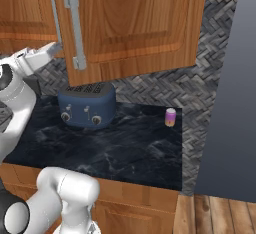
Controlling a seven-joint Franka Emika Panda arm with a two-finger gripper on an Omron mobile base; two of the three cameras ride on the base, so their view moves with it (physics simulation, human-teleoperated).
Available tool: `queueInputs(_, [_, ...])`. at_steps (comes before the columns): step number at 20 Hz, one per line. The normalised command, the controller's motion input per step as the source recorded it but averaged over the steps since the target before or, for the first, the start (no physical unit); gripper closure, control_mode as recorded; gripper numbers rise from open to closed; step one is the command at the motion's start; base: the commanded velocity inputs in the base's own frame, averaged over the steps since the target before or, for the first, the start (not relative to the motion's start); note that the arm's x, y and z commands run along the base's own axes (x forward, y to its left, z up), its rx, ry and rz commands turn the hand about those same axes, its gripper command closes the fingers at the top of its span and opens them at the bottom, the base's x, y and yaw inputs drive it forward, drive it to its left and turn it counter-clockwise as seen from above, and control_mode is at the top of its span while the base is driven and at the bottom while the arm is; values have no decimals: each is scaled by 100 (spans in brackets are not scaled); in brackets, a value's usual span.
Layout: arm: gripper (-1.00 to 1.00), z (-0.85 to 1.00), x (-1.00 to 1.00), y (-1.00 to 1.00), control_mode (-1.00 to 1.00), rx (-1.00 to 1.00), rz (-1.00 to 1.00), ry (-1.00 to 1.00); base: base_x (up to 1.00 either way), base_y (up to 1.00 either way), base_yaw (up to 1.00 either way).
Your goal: Pick the sponge and dish brush from the cabinet and place them on the counter.
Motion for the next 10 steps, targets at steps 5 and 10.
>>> queueInputs(5, [-100,0,-15,-63,-100,6,-19,0,0,0,0])
queueInputs(10, [-100,1,-21,-70,-100,9,-14,-1,0,0,0])
